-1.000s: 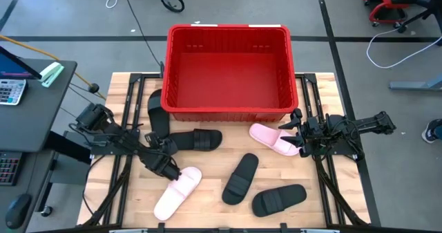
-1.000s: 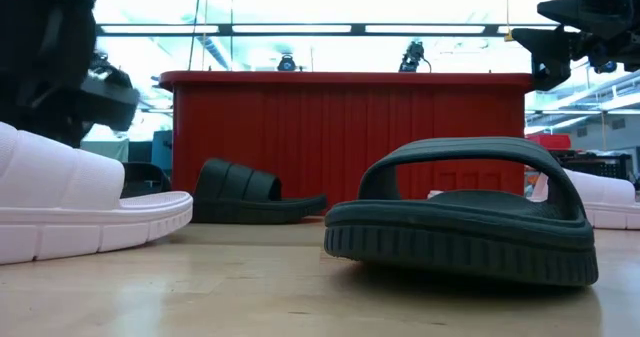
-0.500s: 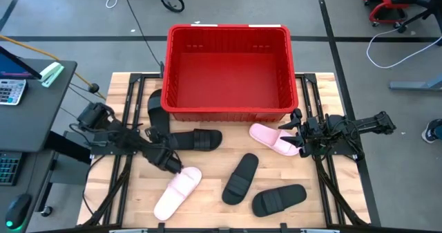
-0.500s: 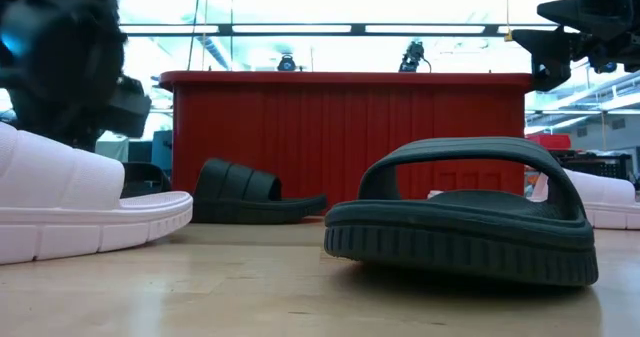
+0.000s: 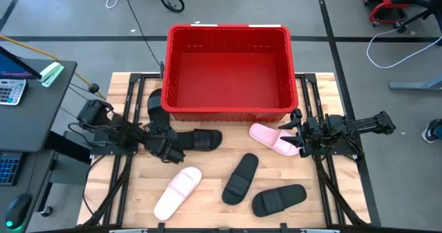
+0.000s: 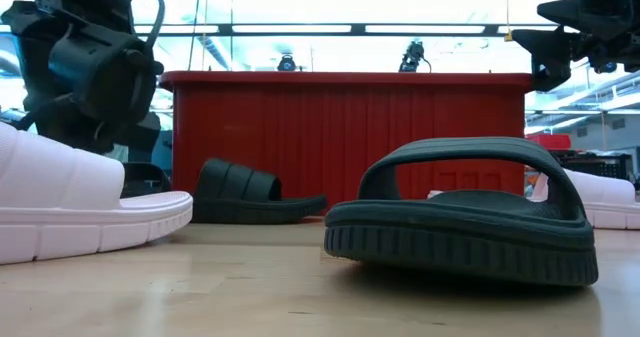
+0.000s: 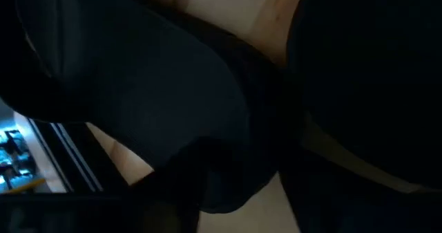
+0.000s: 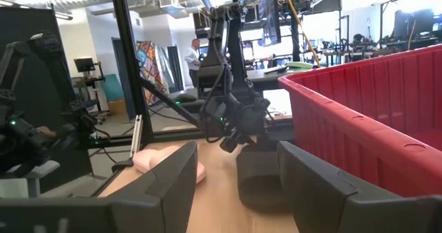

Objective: Pick and place slides into bin
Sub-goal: Put the black slipper into the red bin

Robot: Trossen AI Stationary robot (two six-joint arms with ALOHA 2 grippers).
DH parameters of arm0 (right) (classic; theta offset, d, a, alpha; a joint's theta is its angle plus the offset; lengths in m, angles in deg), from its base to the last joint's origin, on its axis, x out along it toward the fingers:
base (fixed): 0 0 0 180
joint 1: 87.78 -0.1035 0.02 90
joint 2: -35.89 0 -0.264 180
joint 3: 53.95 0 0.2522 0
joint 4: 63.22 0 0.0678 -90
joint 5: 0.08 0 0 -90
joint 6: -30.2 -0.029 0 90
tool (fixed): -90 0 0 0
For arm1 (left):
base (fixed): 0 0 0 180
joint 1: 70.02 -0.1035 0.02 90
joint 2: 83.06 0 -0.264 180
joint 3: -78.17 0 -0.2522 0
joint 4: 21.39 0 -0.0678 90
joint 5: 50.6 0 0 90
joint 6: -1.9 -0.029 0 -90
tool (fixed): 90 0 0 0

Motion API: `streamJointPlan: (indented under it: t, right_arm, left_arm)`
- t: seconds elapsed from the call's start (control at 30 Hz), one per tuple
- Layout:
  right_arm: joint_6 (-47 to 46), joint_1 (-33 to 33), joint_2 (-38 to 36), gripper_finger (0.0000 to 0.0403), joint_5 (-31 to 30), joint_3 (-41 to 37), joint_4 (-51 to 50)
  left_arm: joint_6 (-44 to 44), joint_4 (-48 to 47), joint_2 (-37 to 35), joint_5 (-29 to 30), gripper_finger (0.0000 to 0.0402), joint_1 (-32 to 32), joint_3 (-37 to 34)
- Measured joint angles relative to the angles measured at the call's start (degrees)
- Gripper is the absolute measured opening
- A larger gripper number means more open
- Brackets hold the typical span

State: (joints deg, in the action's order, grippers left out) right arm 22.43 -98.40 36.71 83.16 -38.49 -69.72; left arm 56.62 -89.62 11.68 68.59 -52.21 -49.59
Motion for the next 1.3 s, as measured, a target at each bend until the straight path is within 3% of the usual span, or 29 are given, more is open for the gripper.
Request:
streamJointPlan:
  t: [0.13, 0.33, 0.63, 0.73, 0.97, 1.13, 1.3]
  right_arm:
    - [0.0, 0.0, 0.0, 0.0206, 0.0, 0.0, 0.0]
    - [0.0, 0.0, 0.0, 0.0206, 0.0, 0.0, 0.0]
    - [0.0, 0.0, 0.0, 0.0206, 0.0, 0.0, 0.0]
    - [0.0, 0.0, 0.0, 0.0206, 0.0, 0.0, 0.0]
    - [0.0, 0.0, 0.0, 0.0206, -0.1, 0.0, -0.1]
    - [0.0, 0.0, 0.0, 0.0206, -0.1, 0.0, -0.2]
    - [0.0, 0.0, 0.0, 0.0206, 0.0, 0.0, -0.6]
  left_arm:
    - [0.5, 0.4, 0.1, 0.2, 0.0084, 0.1, 0.0]
    - [1.7, -4.8, 0.4, -2.4, 0.0083, 2.7, 4.5]
    - [10.3, -30.1, 0.3, -9.4, 0.0079, 11.1, 23.4]
    - [11.9, -35.5, 0.1, -9.3, 0.0077, 14.2, 30.1]
    - [8.8, -35.7, -0.8, -8.1, 0.0075, 18.5, 44.5]
    - [1.3, -35.2, -0.9, -5.5, 0.0071, 20.3, 54.4]
    - [-10.4, -35.6, -0.9, 0.9, 0.0071, 21.7, 64.8]
